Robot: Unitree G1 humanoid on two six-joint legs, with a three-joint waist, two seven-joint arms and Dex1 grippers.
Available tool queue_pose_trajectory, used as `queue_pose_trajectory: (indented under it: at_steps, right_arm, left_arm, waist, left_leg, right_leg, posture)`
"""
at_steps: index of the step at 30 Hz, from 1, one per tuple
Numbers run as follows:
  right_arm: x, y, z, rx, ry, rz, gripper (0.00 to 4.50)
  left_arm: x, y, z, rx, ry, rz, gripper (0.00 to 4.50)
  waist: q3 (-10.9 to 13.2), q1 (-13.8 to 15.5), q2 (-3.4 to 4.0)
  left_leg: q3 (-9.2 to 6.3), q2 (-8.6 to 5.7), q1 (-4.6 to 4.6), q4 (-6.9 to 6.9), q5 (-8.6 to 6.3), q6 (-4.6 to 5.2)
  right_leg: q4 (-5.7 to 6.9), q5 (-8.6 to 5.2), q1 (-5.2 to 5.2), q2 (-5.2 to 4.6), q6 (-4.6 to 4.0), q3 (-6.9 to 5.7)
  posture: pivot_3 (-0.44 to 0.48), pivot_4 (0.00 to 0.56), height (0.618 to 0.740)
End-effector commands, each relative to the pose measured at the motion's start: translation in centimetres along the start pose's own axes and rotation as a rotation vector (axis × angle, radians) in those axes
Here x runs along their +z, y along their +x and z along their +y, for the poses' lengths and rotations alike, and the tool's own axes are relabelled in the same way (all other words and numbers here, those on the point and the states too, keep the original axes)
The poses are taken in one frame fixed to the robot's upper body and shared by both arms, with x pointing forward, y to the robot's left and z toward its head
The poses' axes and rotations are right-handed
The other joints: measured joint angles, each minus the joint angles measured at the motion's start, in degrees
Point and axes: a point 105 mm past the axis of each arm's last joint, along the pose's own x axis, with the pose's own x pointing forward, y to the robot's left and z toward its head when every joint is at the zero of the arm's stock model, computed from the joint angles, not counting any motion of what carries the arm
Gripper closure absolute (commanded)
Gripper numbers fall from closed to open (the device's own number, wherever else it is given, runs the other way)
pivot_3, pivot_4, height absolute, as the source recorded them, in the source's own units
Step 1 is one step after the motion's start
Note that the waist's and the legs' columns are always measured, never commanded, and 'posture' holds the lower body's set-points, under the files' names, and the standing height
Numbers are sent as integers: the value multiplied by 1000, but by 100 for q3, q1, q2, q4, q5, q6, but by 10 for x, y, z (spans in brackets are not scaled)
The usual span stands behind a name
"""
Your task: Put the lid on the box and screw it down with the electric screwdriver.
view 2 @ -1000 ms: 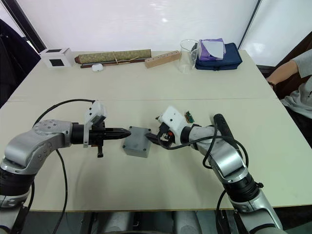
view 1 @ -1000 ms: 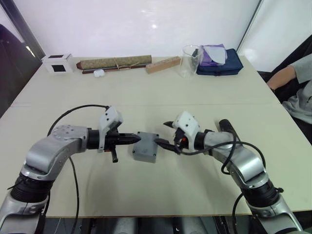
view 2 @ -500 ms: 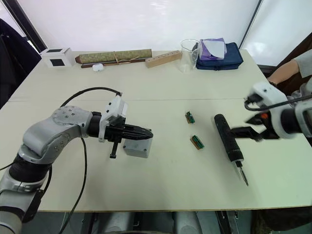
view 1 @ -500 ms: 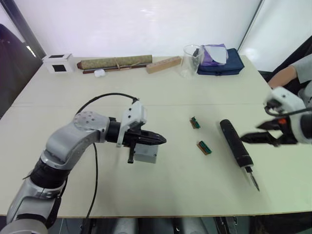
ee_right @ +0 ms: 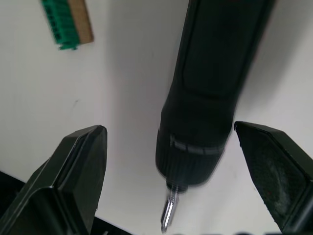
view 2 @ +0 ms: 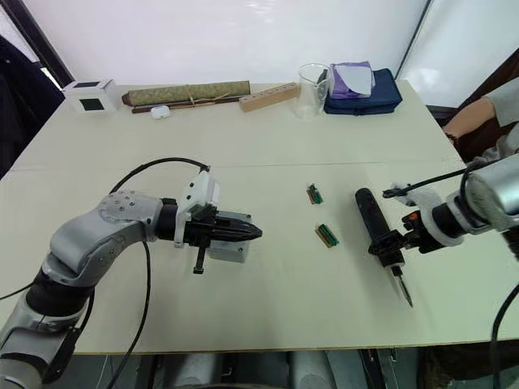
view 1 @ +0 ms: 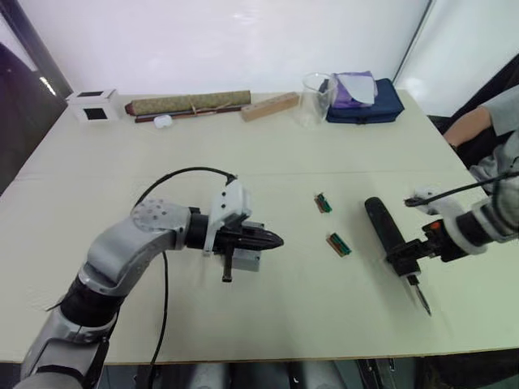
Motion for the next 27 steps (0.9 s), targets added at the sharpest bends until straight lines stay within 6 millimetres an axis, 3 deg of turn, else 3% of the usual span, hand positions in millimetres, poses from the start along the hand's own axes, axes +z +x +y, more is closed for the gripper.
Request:
queue_pose_trajectory:
  at_steps: [1,10,14,18,24,27]
  right_arm:
    - [4,1,-6,-59,-9,24,18]
    - [-6,20,-4,-55,-87,154,18]
    - [-7,30,-1,-43,-92,190,1019]
    - [-17,40,0,-37,-98,245,2371]
    - [-33,47,-9,-45,-70,294,2409]
    - [-24,45,-14,-58,-71,252,2409]
  left_arm:
    - [10,-5,-3,32,24,-24,4500]
    - [9,-6,-7,77,0,-31,4500]
    - [8,-4,-7,100,-12,-41,4500]
    - [6,-6,-8,114,-17,-38,4500]
    - [4,-10,-2,142,-19,-32,4500]
    - [4,-11,0,141,-22,-30,4500]
  waist:
    - [0,-2,0]
    - [-3,-15,-5]
    - [-8,-13,-13]
    - [-19,-15,-33]
    - [-44,12,-72]
    - [-59,26,-95]
  left_leg:
    - [-1,-1,0,0,0,0]
    - [-7,-4,5,1,0,0]
    - [-10,-4,8,2,0,0]
    - [-18,-2,9,2,0,0]
    - [-30,0,11,2,0,0]
    - [-36,-1,12,2,-1,-1]
  right_leg:
    - [-2,0,2,0,0,0]
    - [-8,2,14,-1,4,-6]
    - [-10,2,19,-1,3,-8]
    - [-10,2,23,3,3,-15]
    - [-10,1,31,4,3,-31]
    - [-20,1,43,3,2,-37]
  posture:
    - [0,150,740]
    - [0,150,740]
    - [0,150,740]
    - [0,150,740]
    - [0,150,740]
    - [0,150,740]
